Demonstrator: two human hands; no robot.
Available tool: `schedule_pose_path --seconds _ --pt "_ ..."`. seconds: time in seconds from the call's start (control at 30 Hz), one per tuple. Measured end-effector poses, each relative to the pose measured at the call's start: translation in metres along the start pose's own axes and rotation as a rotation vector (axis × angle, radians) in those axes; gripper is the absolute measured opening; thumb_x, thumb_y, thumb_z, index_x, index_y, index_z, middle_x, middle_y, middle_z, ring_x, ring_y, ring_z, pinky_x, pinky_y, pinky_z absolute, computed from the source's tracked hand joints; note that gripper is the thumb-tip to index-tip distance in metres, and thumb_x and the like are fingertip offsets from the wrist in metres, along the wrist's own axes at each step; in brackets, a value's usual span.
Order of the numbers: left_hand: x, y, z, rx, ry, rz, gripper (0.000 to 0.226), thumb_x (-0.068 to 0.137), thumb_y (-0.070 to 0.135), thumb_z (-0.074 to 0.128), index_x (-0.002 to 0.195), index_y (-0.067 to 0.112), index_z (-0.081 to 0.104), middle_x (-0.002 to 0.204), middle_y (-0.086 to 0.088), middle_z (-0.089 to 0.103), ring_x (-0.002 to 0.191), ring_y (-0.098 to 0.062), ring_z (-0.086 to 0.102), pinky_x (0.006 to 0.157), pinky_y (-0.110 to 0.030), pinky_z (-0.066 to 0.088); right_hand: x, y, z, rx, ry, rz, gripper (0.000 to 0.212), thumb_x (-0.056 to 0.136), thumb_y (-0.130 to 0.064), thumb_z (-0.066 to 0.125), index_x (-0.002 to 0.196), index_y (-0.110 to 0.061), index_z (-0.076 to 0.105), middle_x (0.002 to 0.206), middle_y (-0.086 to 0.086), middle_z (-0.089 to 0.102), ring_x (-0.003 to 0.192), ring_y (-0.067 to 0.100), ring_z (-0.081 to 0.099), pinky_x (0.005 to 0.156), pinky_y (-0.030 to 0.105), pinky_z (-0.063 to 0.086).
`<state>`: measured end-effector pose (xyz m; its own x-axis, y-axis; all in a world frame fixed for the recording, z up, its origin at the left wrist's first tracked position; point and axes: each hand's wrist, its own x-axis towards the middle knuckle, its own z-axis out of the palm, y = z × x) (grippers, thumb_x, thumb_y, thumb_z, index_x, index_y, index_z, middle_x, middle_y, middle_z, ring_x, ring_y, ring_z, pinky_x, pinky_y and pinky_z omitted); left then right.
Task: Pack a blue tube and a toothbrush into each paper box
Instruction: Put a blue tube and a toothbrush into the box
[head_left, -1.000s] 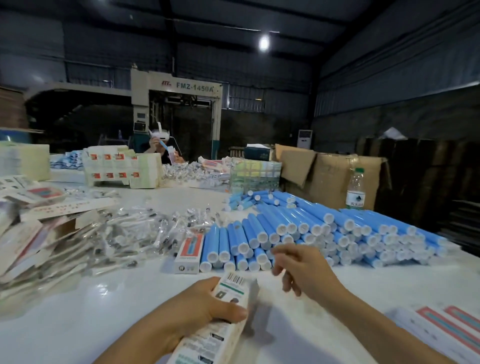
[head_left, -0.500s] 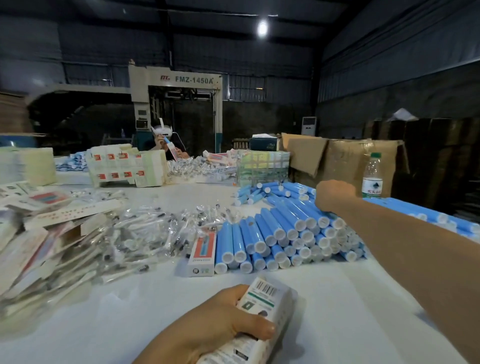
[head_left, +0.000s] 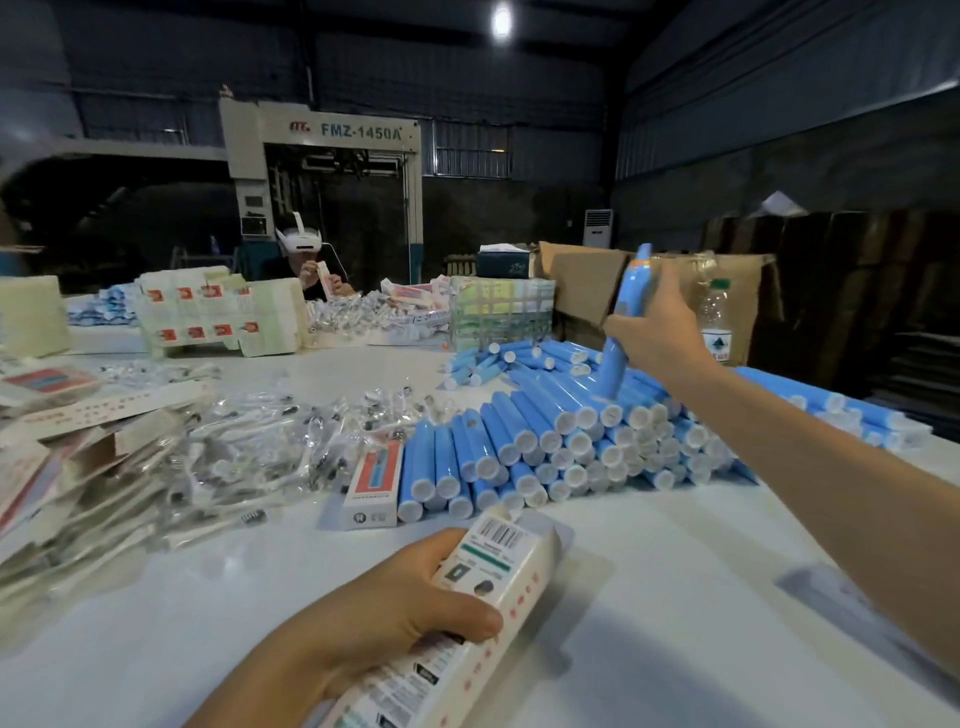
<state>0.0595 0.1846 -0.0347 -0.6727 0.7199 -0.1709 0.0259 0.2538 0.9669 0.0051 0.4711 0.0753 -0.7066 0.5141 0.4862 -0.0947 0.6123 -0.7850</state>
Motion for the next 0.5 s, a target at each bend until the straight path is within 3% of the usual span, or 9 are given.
schedule_pose_path --seconds 0.07,0.17,0.23,0.37,0.43,0.5 --pt "-0.003 0.001 0.000 0.014 -0.021 0.016 0.066 0.062 0.017 0.074 0.122 0.032 0.050 0.104 -0.008 0.071 0.081 -0.016 0.068 0.065 -0.025 0.052 -0.037 0.001 -0.009 0.356 -0.037 0.041 0.063 0.083 -0.009 0.061 0.135 -0.023 0.029 0.081 0.007 0.056 0.042 0.016 0.054 0.035 0.023 0.039" --pt "-0.006 0.002 0.002 0.066 -0.071 0.048 0.072 0.059 0.022 0.078 0.124 0.033 0.050 0.104 -0.009 0.070 0.084 -0.020 0.066 0.072 -0.030 0.053 -0.096 0.020 -0.006 0.619 -0.055 0.198 0.037 0.085 -0.008 0.060 0.113 -0.019 0.039 0.058 0.006 0.060 0.034 0.017 0.049 0.033 0.023 0.037" --pt "-0.007 0.002 0.004 0.096 -0.083 0.066 0.074 0.058 0.024 0.079 0.125 0.035 0.049 0.107 -0.006 0.070 0.088 -0.021 0.067 0.075 -0.033 0.054 -0.127 0.033 0.001 0.672 -0.052 0.273 0.024 0.088 -0.010 0.060 0.102 -0.022 0.043 0.054 0.006 0.059 0.036 0.018 0.049 0.034 0.025 0.039" --pt "-0.008 0.000 0.008 0.175 -0.066 0.097 0.071 0.061 0.022 0.076 0.124 0.035 0.048 0.108 0.002 0.070 0.090 -0.015 0.068 0.070 -0.024 0.052 -0.153 0.044 0.011 0.718 -0.087 0.351 0.020 0.092 -0.016 0.058 0.106 -0.022 0.044 0.065 0.013 0.057 0.038 0.019 0.049 0.036 0.026 0.040" --pt "-0.009 0.000 0.009 0.227 -0.054 0.094 0.071 0.057 0.028 0.076 0.122 0.036 0.049 0.108 0.005 0.070 0.092 -0.015 0.068 0.072 -0.025 0.052 -0.159 0.043 0.016 0.727 -0.130 0.358 0.005 0.094 -0.022 0.053 0.096 -0.022 0.048 0.062 0.008 0.056 0.039 0.018 0.048 0.036 0.024 0.037" --pt "-0.010 0.000 0.010 0.261 -0.055 0.098 0.072 0.055 0.032 0.076 0.121 0.038 0.049 0.109 0.008 0.069 0.093 -0.016 0.068 0.074 -0.027 0.053 -0.162 0.042 0.019 0.744 -0.165 0.382 0.013 0.094 -0.024 0.050 0.084 -0.017 0.049 0.060 0.008 0.054 0.040 0.017 0.045 0.035 0.024 0.034"
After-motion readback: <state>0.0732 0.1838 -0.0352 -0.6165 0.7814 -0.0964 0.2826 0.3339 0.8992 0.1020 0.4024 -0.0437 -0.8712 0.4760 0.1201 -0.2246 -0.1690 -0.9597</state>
